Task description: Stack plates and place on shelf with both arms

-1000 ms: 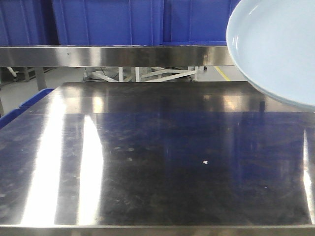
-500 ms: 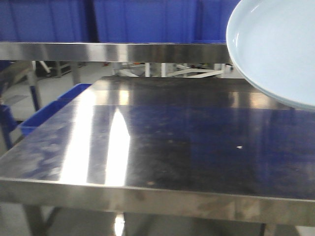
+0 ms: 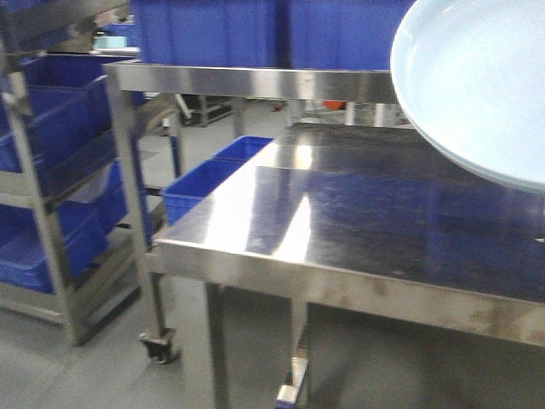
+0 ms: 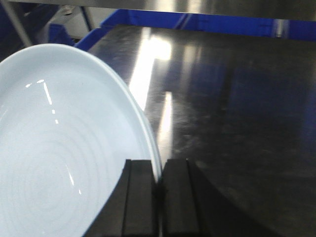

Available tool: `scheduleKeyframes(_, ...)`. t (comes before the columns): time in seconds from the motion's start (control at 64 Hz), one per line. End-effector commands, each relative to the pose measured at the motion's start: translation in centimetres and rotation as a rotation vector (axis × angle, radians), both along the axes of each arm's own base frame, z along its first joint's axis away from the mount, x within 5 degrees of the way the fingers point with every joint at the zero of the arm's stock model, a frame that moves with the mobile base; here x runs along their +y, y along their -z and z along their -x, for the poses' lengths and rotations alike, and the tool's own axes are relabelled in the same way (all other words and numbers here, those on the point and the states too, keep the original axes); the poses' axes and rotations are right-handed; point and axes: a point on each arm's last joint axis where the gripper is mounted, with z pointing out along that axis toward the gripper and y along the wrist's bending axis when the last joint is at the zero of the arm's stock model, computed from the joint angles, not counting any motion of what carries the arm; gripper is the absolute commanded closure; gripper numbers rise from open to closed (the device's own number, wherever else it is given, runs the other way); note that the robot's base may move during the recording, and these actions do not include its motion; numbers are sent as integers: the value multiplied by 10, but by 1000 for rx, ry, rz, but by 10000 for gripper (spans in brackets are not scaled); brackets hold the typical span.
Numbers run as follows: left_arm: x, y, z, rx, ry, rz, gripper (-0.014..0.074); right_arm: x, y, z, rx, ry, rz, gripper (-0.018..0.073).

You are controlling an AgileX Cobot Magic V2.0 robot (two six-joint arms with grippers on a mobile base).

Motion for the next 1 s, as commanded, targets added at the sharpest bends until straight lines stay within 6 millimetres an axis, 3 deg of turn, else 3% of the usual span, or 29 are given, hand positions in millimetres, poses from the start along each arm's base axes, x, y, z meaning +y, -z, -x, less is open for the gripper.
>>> scheduleKeyframes(0.0,0,-17,-2,-107,0,21,510,-1,-18,-2,-124,10,-11,544)
scheduleKeyframes(0.984,0,-17,-2,-107,0,21,510,-1,-18,-2,-124,10,-11,544)
